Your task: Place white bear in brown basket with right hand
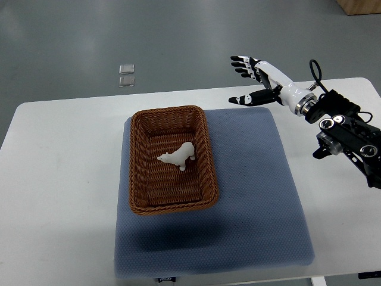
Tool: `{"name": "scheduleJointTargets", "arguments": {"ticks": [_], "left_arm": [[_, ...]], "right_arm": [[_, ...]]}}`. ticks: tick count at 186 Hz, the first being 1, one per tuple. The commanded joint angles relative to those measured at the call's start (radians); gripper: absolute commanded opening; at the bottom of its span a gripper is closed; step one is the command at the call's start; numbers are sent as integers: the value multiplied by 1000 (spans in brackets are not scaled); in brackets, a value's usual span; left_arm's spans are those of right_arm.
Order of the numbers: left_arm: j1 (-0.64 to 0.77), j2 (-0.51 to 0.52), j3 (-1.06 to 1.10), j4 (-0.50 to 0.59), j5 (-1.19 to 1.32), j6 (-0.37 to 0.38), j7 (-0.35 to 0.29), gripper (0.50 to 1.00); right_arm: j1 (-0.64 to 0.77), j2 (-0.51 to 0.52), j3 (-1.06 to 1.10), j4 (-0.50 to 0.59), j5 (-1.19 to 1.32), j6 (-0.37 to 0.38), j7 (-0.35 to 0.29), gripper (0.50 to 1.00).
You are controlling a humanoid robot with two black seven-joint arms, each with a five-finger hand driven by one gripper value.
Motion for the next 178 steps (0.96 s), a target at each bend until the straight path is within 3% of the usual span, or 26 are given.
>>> {"name": "scheduleJointTargets", "arguments": {"ticks": [1, 75, 178], "left_arm": [[0, 0, 0, 0, 0, 0, 0, 1000], [0, 0, 0, 0, 0, 0, 0, 1000], [0, 0, -1, 0, 0, 0, 0, 1000]], "right_arm": [[0, -4, 0, -69, 178, 1, 0, 907], [-18, 5, -3, -230, 655, 11, 4, 926], [-41, 23, -19, -230, 661, 12, 9, 926]]}}
